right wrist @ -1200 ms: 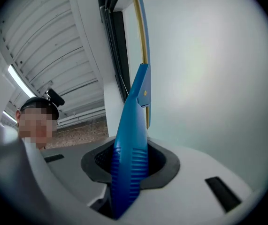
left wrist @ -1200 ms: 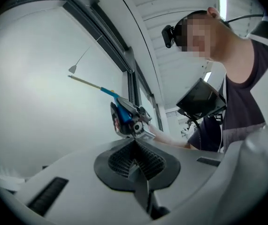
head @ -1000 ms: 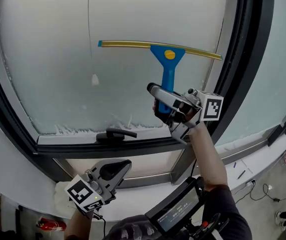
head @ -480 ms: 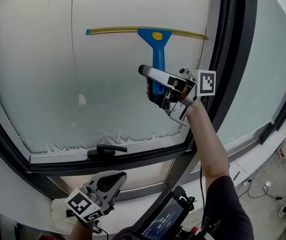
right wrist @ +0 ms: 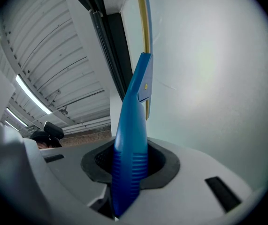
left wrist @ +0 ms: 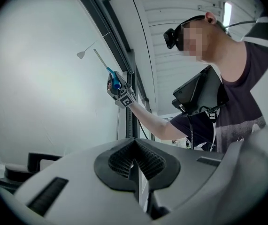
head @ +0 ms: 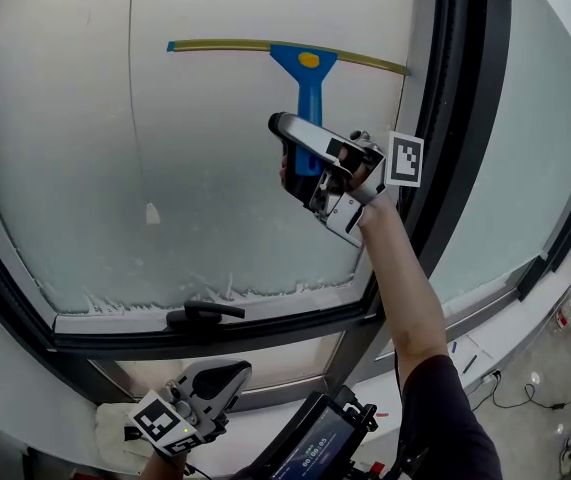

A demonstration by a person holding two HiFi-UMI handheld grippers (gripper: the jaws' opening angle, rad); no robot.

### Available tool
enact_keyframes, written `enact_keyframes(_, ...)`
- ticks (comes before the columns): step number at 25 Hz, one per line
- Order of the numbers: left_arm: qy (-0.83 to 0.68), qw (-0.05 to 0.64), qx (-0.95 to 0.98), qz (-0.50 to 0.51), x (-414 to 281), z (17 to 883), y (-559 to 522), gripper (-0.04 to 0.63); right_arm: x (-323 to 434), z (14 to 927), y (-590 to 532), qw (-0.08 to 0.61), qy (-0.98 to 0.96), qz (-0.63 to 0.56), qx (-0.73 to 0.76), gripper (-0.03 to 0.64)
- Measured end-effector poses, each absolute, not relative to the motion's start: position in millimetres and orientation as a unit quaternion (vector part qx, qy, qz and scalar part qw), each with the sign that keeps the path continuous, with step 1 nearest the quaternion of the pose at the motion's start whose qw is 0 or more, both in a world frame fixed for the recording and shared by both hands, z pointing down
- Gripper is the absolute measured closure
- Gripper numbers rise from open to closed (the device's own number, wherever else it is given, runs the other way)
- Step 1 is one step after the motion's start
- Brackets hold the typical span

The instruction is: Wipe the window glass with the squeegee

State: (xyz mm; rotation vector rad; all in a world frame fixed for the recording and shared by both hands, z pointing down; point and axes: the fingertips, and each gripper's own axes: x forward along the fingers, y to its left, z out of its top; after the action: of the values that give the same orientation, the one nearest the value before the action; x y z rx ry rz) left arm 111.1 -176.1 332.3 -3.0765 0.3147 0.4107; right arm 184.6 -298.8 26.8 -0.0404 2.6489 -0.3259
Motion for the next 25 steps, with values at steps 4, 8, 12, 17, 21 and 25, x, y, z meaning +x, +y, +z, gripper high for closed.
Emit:
enact_keyframes(4, 0.110, 0.010, -0.986, 0.128, 109.1, 340.2, -179.1, 0.591, 183.1, 26.9, -298.2, 0.238, 0.963, -0.127, -0.017, 0.522)
enact_keyframes(8, 0.116, 0.006, -0.984, 0.135, 107.1, 337.8, -182.3, 0.591, 186.1, 25.6, -299.4, 0.253, 0.957, -0.140, -0.020, 0.522)
enact_keyframes(12, 0.118, -0.007, -0.983, 0.138, 104.8, 334.9, -183.3, 0.591, 191.1, 27.3, -303.0, 0.283, 0.947, -0.145, -0.043, 0.522)
enact_keyframes(17, 0.118, -0.002, -0.985, 0.126, 107.6, 338.0, -183.6, 0.590, 196.0, 27.2, -305.9, 0.311, 0.938, -0.136, -0.074, 0.520)
enact_keyframes(21, 0.116, -0.001, -0.986, 0.122, 107.5, 343.9, -181.7, 0.591, 199.3, 33.0, -306.1, 0.320, 0.935, -0.120, -0.091, 0.517)
enact_keyframes(25, 0.118, -0.013, -0.985, 0.121, 104.5, 343.5, -182.5, 0.590, 200.8, 33.5, -305.6, 0.340, 0.927, -0.132, -0.085, 0.512)
